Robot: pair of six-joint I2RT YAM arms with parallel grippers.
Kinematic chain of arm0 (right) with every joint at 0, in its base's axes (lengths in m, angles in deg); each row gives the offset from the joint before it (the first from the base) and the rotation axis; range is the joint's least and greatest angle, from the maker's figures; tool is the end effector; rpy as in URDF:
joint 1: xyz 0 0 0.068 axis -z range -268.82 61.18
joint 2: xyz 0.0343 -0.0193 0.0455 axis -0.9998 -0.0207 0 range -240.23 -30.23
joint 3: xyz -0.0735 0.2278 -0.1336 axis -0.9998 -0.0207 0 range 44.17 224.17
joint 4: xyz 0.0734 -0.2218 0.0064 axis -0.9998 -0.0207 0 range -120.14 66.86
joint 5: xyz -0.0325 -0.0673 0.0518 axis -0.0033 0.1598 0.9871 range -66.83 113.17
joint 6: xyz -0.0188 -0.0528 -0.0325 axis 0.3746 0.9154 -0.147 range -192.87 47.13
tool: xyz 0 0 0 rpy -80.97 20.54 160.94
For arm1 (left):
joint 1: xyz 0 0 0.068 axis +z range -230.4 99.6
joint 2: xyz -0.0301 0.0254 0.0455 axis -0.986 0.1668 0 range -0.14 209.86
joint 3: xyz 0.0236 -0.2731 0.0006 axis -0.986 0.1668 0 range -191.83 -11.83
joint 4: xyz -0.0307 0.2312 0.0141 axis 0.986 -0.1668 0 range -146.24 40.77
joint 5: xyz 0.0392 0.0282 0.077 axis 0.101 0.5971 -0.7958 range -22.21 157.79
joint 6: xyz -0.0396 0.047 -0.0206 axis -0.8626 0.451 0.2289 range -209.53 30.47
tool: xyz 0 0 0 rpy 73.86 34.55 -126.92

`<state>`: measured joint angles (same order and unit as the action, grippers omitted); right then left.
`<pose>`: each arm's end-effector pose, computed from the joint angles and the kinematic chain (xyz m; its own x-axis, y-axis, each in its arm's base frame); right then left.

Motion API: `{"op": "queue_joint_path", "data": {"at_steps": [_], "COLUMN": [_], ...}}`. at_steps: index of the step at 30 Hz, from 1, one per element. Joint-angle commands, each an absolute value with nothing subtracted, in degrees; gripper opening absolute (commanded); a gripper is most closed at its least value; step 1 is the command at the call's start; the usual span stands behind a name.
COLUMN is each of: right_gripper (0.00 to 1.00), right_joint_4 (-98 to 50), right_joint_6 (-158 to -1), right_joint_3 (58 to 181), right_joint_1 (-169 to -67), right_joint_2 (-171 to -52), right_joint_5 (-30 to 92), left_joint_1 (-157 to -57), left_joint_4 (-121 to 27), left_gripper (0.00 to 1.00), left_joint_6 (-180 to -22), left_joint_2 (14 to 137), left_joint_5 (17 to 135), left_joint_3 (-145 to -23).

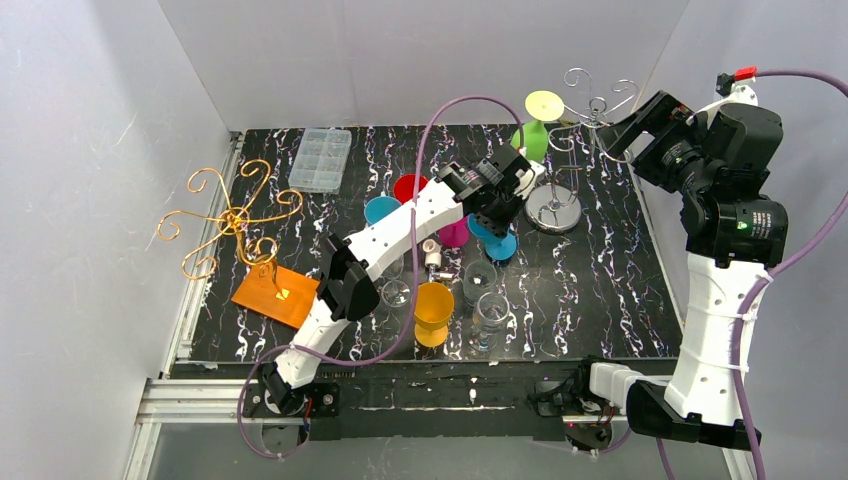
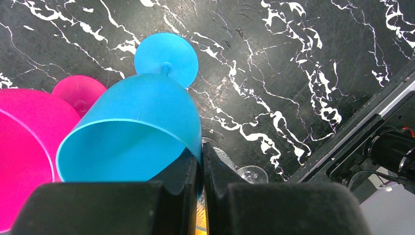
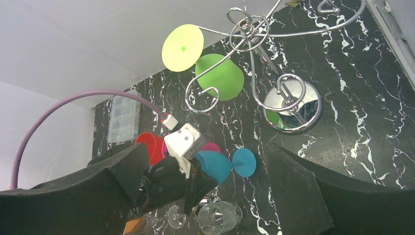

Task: Take the wine glass off the wine glass rack
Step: Place the wine glass at the center of the board.

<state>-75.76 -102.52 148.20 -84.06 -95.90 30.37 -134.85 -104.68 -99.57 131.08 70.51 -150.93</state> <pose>0.1625 -0.0071 0.5053 -0.2325 0.5119 -0.8270 0.0877 0.8579 0.5063 0.2792 -0.3950 0.3101 -0.5674 0.4946 -0.6584 0.7438 0.6509 -0.1521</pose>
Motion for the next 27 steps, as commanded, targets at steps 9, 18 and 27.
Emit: {"op": "queue_joint_path", "data": {"at_steps": [9,18,27], "right_gripper": [0.98,0.98,0.98], "right_joint_4": [-73.7,-74.1,-74.8], "right_joint_6": [-101.5,-101.4,-101.5], "right_joint_3": [147.7,148.4,149.7], "right_joint_1": [-84.2,-84.2,-84.2], "right_joint_2": [-95.1,-95.2,-96.2], "right_joint_5": [29.7,29.7,31.3], "left_joint_1": [-134.3,-134.4,-134.4], "left_joint_4": [-104.9,-105.1,-105.0], "left_gripper": [0.13,0.32,0.53], "left_joint_6": [-99.2,-99.4,-100.1], "left_joint_2": [132.1,130.8,127.6], "left_joint_5": [71.9,72.6,74.7], "left_joint_3": [-151.6,-153.4,-154.6]}}
